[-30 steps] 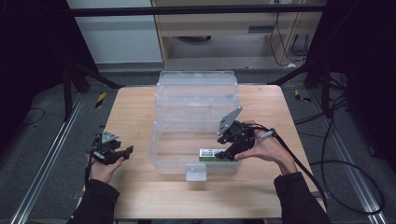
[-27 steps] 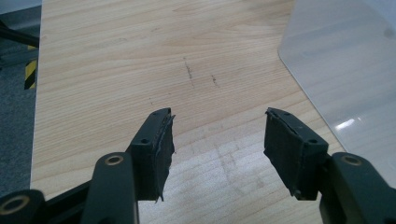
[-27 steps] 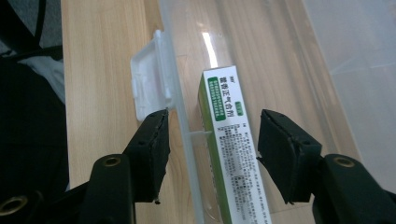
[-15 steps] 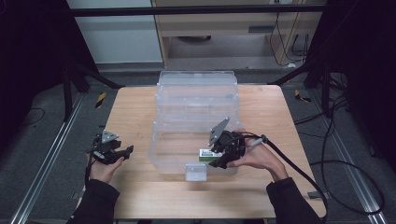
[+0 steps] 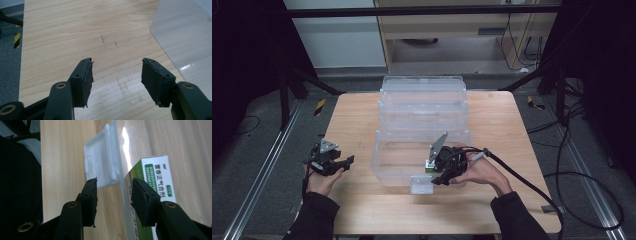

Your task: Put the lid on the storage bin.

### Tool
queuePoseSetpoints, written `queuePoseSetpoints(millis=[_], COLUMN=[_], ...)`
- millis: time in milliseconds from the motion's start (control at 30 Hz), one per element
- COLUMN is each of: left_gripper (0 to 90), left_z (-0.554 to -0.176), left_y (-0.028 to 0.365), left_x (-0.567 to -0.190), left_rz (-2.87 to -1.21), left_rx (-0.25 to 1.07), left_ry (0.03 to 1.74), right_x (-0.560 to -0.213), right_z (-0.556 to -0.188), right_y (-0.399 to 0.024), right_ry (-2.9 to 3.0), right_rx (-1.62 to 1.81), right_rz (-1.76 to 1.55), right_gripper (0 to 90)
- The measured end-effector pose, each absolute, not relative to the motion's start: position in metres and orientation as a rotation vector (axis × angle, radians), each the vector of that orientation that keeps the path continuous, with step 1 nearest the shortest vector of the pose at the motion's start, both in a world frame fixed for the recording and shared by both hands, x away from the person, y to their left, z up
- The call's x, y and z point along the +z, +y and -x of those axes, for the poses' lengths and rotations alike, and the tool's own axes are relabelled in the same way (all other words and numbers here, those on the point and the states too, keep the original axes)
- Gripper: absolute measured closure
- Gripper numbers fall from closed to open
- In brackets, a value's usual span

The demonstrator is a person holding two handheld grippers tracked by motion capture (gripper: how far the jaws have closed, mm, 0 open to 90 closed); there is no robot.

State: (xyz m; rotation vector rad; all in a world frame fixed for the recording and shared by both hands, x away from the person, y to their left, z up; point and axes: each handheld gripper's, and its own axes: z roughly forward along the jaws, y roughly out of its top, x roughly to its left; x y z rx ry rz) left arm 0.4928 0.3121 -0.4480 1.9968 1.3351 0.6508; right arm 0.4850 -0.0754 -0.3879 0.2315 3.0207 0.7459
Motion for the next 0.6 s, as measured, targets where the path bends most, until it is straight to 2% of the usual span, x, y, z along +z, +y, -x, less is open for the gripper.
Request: queuePoseSetpoints(millis=[600], left_gripper=[41.6], left_z=[-0.491], left_y=[0.312], left_x=[-0.441], left_rz=[-1.987], left_rx=[0.674], left_ry=[1.320], right_x=[-0.407], right_z=[-0.493], right_y=[-0.063], right_ry=[3.084], right_rx=[0.691], right_rz=[-0.238], right_gripper=[58.0])
